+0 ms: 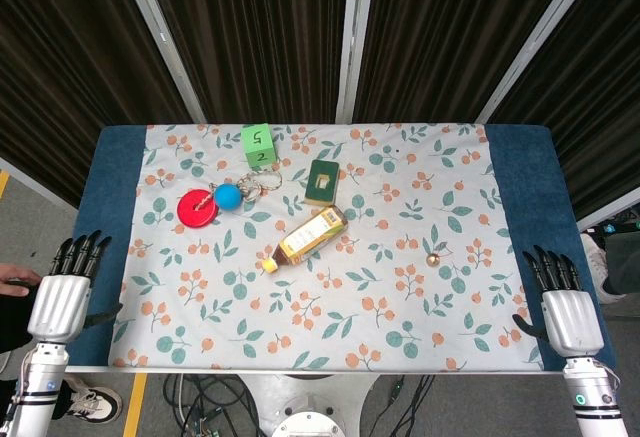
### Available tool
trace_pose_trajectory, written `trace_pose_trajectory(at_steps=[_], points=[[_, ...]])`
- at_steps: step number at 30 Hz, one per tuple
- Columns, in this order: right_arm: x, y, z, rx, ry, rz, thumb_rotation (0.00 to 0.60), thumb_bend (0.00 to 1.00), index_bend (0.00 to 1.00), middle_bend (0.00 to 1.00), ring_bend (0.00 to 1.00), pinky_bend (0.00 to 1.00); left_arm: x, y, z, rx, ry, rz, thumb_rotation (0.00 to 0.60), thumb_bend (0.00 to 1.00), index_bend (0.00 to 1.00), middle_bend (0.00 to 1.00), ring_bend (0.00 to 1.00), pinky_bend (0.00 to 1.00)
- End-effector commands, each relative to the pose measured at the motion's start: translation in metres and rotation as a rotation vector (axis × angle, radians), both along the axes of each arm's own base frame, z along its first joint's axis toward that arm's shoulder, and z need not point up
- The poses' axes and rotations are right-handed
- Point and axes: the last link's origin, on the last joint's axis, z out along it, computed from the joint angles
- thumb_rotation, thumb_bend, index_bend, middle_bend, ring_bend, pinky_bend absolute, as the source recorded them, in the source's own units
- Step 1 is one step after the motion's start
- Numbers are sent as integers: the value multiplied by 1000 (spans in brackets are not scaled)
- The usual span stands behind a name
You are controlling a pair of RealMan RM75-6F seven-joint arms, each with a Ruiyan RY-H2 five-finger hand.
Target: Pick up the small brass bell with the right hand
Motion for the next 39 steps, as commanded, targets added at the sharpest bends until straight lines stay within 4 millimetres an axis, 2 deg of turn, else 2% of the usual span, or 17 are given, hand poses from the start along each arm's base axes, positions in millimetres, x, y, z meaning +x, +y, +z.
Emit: trace_pose_trajectory(at_steps=[1, 7, 11, 14, 22, 27, 33, 39], points=[[-1, 0, 0, 7, 5, -2, 600, 45, 0, 0, 0, 0, 0, 0, -1, -4, -1, -1, 600, 0, 0, 0, 0, 7], [3, -7, -2, 15, 9, 11, 600, 45, 0, 0, 0, 0, -1, 0, -1, -1, 0, -2, 600, 0, 0, 0, 0, 7], [7, -19, -3, 31, 26, 30, 600, 53, 0, 0, 0, 0, -1, 0, 2, 1, 1, -4, 600, 0, 0, 0, 0, 7], [15, -34, -3, 67, 56, 78, 600, 60, 0, 0, 0, 0, 0, -1, 2, -4, 1, -9, 600, 0, 0, 0, 0, 7], [51, -90, -5, 221, 156, 177, 600, 78, 0, 0, 0, 0, 0, -3, 0, -8, -12, -8, 600, 0, 0, 0, 0, 7], [65, -113, -22, 298, 210, 186, 600, 112, 0, 0, 0, 0, -4, -3, -1, -15, -17, 1, 600, 0, 0, 0, 0, 7], [76, -125, -46, 345, 229, 193, 600, 140, 0, 0, 0, 0, -7, -2, -2, -23, -12, 8, 600, 0, 0, 0, 0, 7], [85, -136, -67, 388, 255, 199, 600, 158, 55, 0, 0, 0, -9, -2, -2, -24, -15, 11, 600, 0, 0, 0, 0, 7]])
